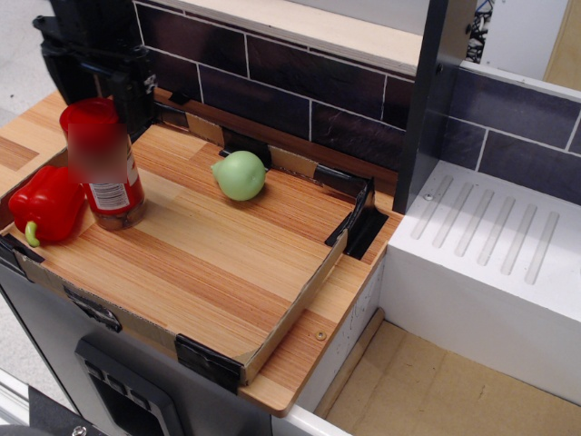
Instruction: Topple basil bottle
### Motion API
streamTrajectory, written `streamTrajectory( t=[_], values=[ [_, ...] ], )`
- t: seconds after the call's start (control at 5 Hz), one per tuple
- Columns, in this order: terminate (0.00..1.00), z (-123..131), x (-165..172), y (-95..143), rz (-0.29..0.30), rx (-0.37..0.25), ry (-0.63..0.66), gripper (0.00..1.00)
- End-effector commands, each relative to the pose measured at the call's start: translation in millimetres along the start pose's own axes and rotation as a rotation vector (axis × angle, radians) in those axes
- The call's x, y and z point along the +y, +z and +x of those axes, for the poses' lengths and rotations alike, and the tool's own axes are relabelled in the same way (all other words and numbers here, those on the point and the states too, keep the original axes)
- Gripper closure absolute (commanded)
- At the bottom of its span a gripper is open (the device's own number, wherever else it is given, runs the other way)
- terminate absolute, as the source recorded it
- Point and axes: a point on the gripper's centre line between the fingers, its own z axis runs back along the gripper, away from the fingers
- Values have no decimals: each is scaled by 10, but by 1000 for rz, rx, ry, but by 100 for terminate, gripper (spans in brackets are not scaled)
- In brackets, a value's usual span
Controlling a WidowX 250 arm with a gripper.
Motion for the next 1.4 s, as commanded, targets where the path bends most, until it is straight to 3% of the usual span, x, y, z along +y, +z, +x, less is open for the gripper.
streamTrajectory(
  t=[0.0, 0.4, 0.6, 0.8, 1.0, 1.2],
  values=[
    [0, -35, 47, 108, 70, -28, -35, 0],
    [0, -98, -22, 4, 88, 21, -93, 0],
    [0, -72, -129, 24, 65, -13, -30, 100],
    [0, -88, -285, 56, 107, -7, -57, 100],
    [0, -84, -409, 131, 150, 70, -115, 100],
    [0, -65, -431, 144, 179, 159, -325, 100]
  ],
)
